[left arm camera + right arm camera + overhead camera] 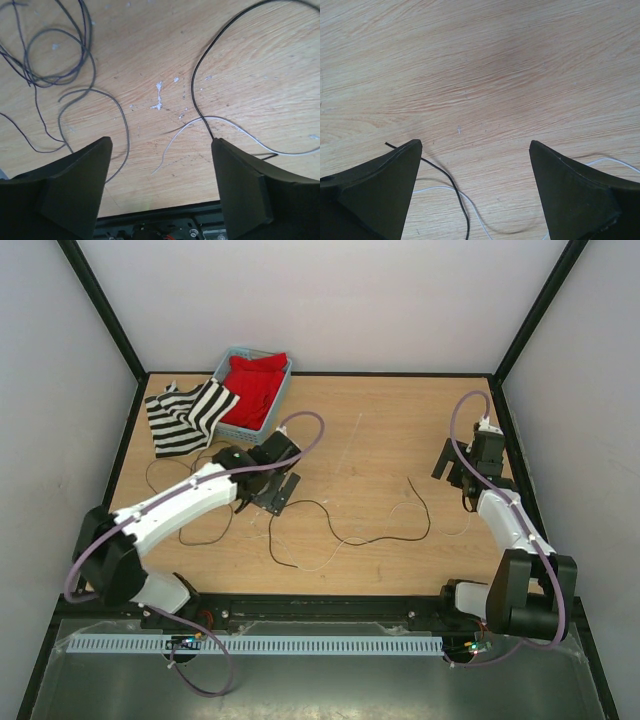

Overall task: Zip-tie the wires
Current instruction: Straighten the cable at the center of the board, then pick up the cable at the center of the board.

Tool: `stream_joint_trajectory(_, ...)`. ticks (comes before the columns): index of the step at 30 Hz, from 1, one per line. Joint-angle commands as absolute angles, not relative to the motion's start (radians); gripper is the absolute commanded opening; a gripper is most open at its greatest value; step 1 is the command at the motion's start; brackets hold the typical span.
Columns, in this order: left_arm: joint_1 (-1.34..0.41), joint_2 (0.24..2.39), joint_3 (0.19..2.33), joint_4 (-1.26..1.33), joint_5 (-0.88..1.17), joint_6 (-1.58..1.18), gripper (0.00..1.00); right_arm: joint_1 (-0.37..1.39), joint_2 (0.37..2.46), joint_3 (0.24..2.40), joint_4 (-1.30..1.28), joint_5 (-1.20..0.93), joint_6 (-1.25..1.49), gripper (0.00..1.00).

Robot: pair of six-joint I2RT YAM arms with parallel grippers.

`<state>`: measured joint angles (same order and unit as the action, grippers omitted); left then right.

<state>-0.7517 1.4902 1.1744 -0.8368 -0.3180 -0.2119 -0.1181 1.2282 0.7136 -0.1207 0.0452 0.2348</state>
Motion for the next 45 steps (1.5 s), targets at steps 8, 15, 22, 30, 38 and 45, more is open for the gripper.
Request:
stream_joint_trajectory(8,-0.553,1.2,1.248,-0.85,-0.135,-0.191,0.99,-0.121,1.165,0.734,-0.136,-0.021,0.224,0.99)
stream_joint_trajectory(15,-0.178,1.198,1.25,-0.85,0.065,-0.195,0.99,-0.121,1.116,0.708,-0.109,-0.045,0.217,0.99)
stream_joint_trajectory(22,-0.029,1.406,1.302,-0.843,0.162,-0.151,0.92,-0.121,1.1,0.698,-0.101,-0.074,0.202,0.99)
stream_joint_trajectory(30,0.0,1.585,1.334,-0.816,0.106,-0.181,0.82,-0.121,1.103,0.693,-0.094,-0.122,0.221,0.99)
stream_joint_trajectory(38,0.043,1.526,1.149,-0.793,-0.019,-0.389,0.75,-0.121,1.11,0.661,-0.05,-0.16,0.248,0.99)
stream_joint_trajectory(45,0.095,1.514,1.049,-0.764,-0.076,-0.441,0.71,-0.122,1.13,0.655,-0.04,-0.187,0.248,0.99)
